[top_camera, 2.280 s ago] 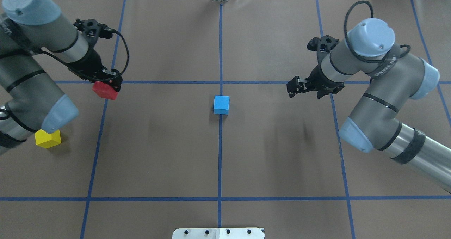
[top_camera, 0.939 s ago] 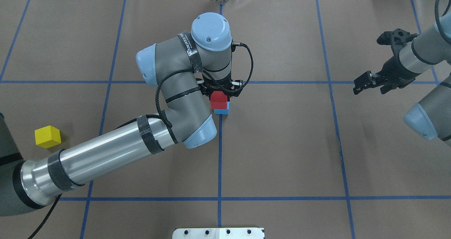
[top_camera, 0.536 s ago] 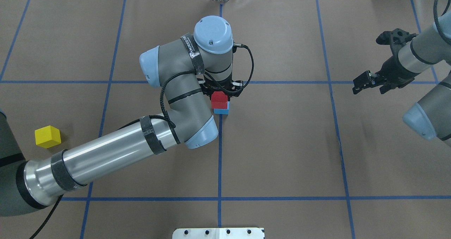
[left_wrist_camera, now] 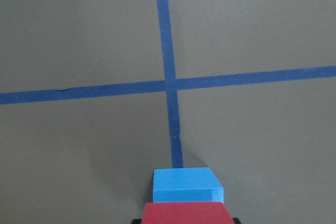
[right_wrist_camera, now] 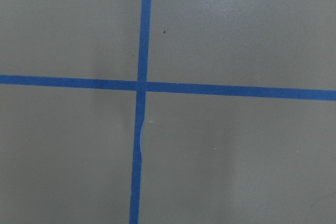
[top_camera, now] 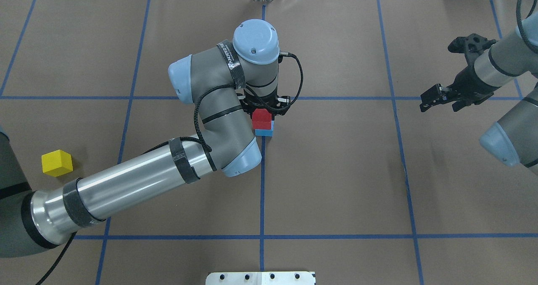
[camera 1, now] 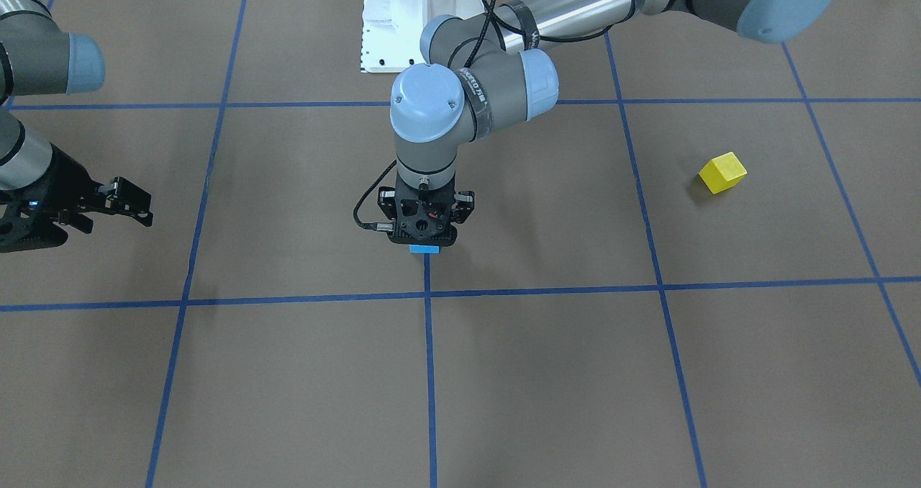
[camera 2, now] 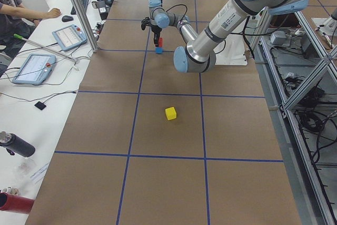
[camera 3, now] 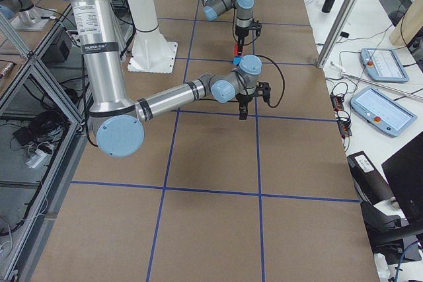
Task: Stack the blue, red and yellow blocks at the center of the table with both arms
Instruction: 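Lower the red cube onto the blue cube and open the left gripper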
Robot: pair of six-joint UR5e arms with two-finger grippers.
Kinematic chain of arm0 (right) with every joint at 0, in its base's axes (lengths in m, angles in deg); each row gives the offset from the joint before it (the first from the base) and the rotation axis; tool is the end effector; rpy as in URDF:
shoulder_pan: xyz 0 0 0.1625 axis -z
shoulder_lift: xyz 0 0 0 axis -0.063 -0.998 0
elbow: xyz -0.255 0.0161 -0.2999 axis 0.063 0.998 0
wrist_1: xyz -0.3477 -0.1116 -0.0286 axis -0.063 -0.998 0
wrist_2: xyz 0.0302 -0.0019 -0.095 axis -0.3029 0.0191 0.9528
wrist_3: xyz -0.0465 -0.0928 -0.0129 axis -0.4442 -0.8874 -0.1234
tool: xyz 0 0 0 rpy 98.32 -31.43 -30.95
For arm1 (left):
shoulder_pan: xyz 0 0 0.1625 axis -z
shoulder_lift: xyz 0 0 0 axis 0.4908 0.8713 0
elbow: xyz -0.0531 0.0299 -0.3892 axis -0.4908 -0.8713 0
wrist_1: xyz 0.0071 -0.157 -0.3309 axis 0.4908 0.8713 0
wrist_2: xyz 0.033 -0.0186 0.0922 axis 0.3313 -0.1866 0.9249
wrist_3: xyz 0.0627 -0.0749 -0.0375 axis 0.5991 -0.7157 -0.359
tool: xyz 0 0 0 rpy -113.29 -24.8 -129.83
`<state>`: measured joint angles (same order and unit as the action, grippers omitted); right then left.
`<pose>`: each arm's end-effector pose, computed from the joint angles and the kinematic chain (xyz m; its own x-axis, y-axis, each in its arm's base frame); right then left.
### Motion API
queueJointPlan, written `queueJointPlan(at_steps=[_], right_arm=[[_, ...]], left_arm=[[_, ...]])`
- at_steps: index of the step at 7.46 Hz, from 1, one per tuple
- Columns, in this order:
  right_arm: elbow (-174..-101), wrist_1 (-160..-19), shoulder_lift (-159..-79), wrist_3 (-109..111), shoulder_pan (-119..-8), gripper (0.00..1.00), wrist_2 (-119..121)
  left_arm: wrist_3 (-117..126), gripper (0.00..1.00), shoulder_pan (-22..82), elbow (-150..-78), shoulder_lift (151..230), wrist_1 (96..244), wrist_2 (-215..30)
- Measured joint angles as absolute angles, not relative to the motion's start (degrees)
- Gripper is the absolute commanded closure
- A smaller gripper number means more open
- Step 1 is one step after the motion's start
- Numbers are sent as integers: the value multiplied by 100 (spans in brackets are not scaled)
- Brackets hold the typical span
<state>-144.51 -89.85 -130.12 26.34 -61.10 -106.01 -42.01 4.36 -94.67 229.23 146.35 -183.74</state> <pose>-0.2206 -0.4689 0.4536 0.6474 -0.0465 0.7607 0.0310 0.9989 0.0347 0.5601 -0.4855 0.1556 0.6768 0.0846 -0.7313 -0.0415 0.9962 0.0769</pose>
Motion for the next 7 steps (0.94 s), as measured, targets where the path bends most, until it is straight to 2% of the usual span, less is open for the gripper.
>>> queueJointPlan(at_steps=[7], right_arm=[[-14437,-8985,-12984,2659,-6104,0,-10575]], left_arm=[[-4180,100,436,-9289,23055,14635,-18290]])
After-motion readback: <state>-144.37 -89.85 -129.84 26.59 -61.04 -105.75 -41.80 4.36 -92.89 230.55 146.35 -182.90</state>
